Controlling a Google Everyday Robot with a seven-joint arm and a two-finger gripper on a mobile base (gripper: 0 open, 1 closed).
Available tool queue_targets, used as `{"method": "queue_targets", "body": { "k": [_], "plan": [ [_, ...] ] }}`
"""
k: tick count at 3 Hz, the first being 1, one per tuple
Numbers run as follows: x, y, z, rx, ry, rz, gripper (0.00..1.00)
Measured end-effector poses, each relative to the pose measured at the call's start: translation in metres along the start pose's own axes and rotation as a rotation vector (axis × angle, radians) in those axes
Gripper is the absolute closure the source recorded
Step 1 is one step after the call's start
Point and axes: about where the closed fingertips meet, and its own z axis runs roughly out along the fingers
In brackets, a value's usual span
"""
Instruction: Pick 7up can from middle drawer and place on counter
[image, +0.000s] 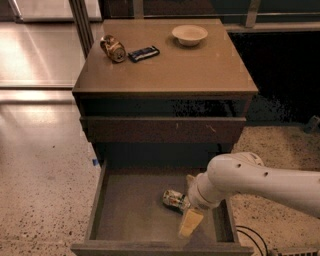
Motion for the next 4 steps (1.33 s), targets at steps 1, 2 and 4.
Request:
{"method": "queue_targets", "body": {
  "k": [1,2,4],
  "plan": [
    [-0.009,-0.010,0.019,0.010,-0.011,-0.008,0.00],
    [-0.010,-0.026,0.045,0.034,-0.001,0.014,0.00],
    [-0.002,-0.050,0.094,0.027,-0.026,0.119,0.00]
  ]
}}
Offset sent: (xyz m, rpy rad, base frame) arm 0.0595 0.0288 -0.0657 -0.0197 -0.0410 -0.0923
